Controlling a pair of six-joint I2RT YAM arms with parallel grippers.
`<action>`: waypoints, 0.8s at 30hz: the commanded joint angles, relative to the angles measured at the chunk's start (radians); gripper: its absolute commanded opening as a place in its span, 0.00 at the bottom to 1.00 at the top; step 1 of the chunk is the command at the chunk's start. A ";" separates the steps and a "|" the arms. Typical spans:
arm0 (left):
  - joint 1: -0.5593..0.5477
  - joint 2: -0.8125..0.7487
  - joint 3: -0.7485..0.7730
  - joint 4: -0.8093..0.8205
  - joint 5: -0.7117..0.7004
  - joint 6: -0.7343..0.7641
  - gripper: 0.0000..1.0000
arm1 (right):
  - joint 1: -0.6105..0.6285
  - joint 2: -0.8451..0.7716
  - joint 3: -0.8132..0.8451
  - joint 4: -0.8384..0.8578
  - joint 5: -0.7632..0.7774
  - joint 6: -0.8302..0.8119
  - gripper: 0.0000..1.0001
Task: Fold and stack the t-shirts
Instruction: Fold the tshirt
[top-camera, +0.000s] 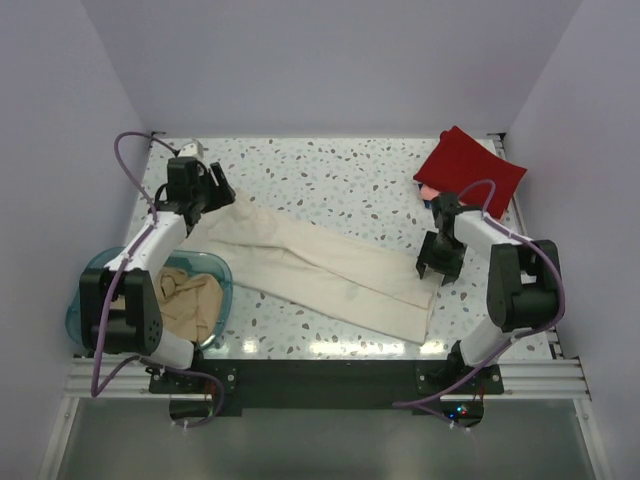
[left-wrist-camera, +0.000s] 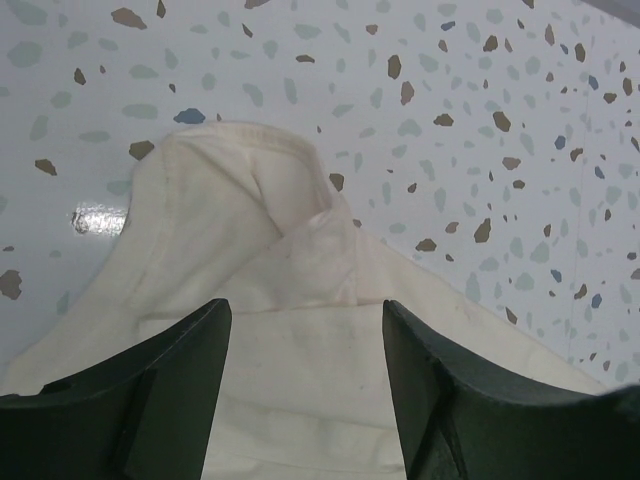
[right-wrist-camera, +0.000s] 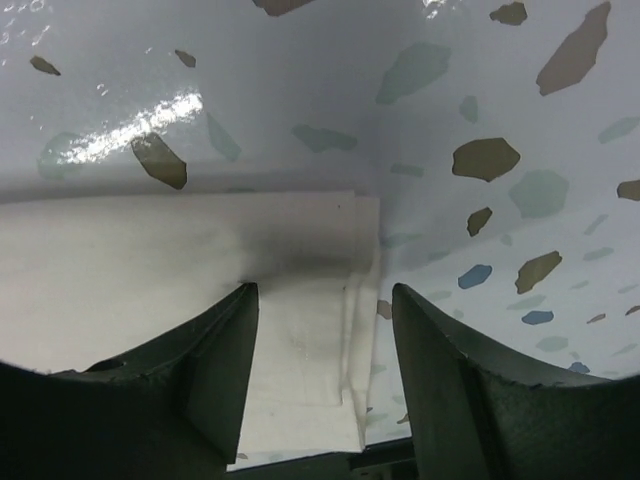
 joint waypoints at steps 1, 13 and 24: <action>0.040 0.035 0.061 0.071 0.072 -0.048 0.67 | -0.022 0.028 -0.015 0.090 -0.013 0.000 0.59; 0.101 0.153 0.147 0.122 0.146 -0.080 0.67 | -0.092 0.127 0.029 0.080 0.019 -0.031 0.05; 0.081 0.345 0.268 0.219 0.232 -0.188 0.67 | -0.289 0.087 0.117 -0.024 0.157 -0.106 0.00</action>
